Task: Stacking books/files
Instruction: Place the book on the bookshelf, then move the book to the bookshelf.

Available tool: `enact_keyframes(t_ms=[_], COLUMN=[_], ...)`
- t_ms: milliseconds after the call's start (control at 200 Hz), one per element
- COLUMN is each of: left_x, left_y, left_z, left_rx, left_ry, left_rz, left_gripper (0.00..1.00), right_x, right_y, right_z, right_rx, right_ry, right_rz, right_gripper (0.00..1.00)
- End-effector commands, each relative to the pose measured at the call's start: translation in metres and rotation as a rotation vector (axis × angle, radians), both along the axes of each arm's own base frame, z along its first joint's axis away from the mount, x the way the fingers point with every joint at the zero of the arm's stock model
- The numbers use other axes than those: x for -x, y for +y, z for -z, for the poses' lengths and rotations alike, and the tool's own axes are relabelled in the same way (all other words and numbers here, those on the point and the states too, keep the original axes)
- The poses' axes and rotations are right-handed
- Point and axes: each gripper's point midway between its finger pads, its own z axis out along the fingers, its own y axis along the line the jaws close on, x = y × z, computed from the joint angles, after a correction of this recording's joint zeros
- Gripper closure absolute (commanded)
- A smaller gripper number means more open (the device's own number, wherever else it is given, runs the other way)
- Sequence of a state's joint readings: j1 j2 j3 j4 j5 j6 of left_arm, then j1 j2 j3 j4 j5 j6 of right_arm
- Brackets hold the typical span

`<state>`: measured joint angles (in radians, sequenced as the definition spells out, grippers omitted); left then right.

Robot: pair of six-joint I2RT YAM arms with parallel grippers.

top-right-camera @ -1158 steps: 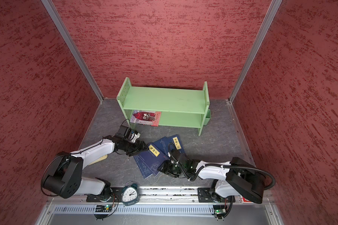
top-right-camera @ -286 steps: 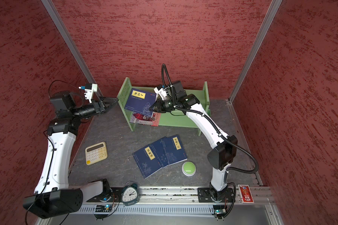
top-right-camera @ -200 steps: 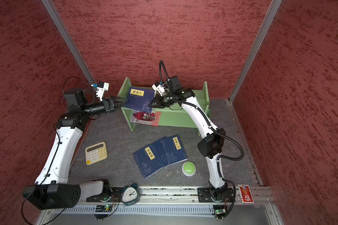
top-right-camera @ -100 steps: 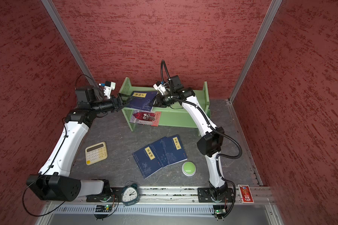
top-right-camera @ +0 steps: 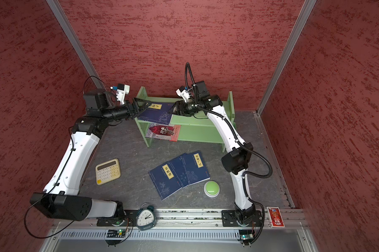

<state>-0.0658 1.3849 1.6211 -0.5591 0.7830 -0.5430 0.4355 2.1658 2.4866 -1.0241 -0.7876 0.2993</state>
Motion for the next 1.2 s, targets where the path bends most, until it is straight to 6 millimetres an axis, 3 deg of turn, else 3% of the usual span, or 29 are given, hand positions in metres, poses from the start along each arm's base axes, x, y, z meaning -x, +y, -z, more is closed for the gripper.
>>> enact_keyframes(t_ms=[0, 115, 240, 356, 526, 897, 1192], left_x=[0.003, 0.011, 0.015, 0.020, 0.027, 0.042, 0.039], left_y=[0.012, 0.025, 0.041, 0.047, 0.046, 0.010, -0.006], left_z=[-0.016, -0.030, -0.032, -0.017, 0.022, 0.081, 0.076], left_rx=[0.002, 0.017, 0.032, 0.037, 0.022, -0.064, -0.078], left_ry=[-0.029, -0.054, -0.054, -0.026, 0.034, 0.080, 0.042], left_rz=[-0.031, -0.034, -0.055, -0.051, -0.045, 0.073, 0.117], left_gripper=[0.15, 0.15, 0.15, 0.15, 0.15, 0.15, 0.15], right_x=[-0.009, -0.015, -0.020, -0.024, -0.031, -0.042, -0.048], right_y=[-0.007, -0.009, -0.009, -0.009, -0.005, -0.003, 0.004], right_z=[-0.003, -0.002, 0.001, 0.005, 0.007, 0.006, -0.001], right_rx=[0.027, 0.041, 0.044, 0.050, 0.038, 0.049, 0.044], right_ry=[-0.030, -0.034, -0.035, -0.033, -0.033, -0.070, -0.120], right_rz=[0.053, 0.087, 0.098, 0.111, 0.127, 0.180, 0.209], right_gripper=[0.35, 0.36, 0.37, 0.37, 0.38, 0.42, 0.48])
